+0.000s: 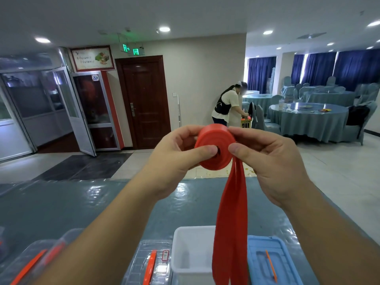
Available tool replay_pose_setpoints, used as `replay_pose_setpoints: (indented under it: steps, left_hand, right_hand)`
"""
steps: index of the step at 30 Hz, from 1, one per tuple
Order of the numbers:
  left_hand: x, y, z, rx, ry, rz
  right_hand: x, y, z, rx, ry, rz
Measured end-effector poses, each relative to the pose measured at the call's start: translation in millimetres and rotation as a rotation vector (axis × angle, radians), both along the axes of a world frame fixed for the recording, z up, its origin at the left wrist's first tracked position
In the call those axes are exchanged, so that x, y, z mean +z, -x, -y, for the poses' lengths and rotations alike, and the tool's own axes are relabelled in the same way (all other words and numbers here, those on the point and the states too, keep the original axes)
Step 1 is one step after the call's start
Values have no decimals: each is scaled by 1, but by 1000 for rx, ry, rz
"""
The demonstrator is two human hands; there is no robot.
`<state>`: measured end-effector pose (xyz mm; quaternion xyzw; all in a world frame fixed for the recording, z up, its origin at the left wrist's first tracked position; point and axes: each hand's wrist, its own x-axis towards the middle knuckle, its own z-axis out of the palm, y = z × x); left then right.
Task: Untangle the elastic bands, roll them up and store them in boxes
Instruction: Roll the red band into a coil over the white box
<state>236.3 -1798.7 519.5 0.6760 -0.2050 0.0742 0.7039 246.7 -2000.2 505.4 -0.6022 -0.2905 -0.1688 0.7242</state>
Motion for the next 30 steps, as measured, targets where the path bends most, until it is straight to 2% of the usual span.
replay_pose_setpoints:
  steps: [4, 5, 7, 9, 11, 16, 19, 22, 23, 27, 28, 30]
  left_hand:
    - [9, -1, -8, 20, -352, 33]
    - [12, -1, -9, 20, -385, 38]
    - [12, 0, -9, 10, -277, 27]
    - [8, 1, -3, -21, -65, -39]
    - [2, 0, 0, -18, 6, -77]
    - [10, -4, -7, 8, -262, -22]
    - [10, -3, -6, 3, -103, -7]
    - [2, -4, 2, -36, 62, -61]
    - [0, -4, 2, -19, 29, -56]
    - [12, -6, -7, 57, -373, 44]
    - [15, -7, -9, 57, -363, 43]
    - [14, -5, -6, 44, -207, 24]
  right_hand:
    - [-2, -1, 2, -42, 125, -13]
    - [-3, -1, 1, -42, 129, -8]
    - [-5, -2, -1, -8, 57, -7]
    - [-5, -1, -1, 19, -5, -11]
    - [-6, -1, 0, 28, 5, -8]
    - [-4, -3, 2, -33, 164, 31]
    - [-5, -4, -2, -13, 35, 35]
    - [-2, -5, 0, 0, 21, 26]
    - [-1, -5, 2, 2, 42, 20]
    - [0, -4, 3, -26, 162, 33]
    - [-1, -4, 2, -25, 131, 33]
    - [-2, -6, 2, -18, 41, 26]
